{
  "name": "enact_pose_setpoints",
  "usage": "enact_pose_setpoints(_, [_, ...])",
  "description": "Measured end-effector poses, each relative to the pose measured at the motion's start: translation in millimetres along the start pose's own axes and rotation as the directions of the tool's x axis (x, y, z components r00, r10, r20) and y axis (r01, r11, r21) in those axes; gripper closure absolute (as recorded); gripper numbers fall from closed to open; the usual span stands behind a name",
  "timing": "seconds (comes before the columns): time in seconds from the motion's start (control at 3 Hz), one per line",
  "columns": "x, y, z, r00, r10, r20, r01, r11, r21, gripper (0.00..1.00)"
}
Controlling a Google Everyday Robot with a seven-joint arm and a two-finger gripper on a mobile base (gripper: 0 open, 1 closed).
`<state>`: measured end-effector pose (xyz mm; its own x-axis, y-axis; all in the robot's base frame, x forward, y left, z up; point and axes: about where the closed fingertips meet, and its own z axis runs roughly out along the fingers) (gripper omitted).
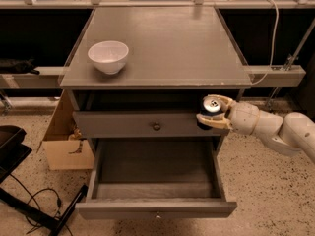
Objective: Place pepsi can into middle drawer
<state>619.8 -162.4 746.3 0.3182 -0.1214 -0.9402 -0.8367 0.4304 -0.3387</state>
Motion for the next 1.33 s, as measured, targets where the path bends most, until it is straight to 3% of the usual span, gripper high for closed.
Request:
enact_pose_setpoints(0.33, [8, 29, 8, 0.998, 0.038, 0.048, -0.037, 0.9989, -0.028, 1.0])
enact_pose_setpoints(0.67, [28, 76, 13, 0.99, 0.106, 0.094, -0.1, 0.9924, -0.071, 1.0])
enact_pose_setpoints(1.0, [67, 122, 30, 0.975, 0.182, 0.131, -0.162, 0.9757, -0.148, 1.0])
enact_pose_setpoints(1.33, [109, 149, 55, 0.97, 0.196, 0.145, -0.162, 0.9628, -0.216, 1.0])
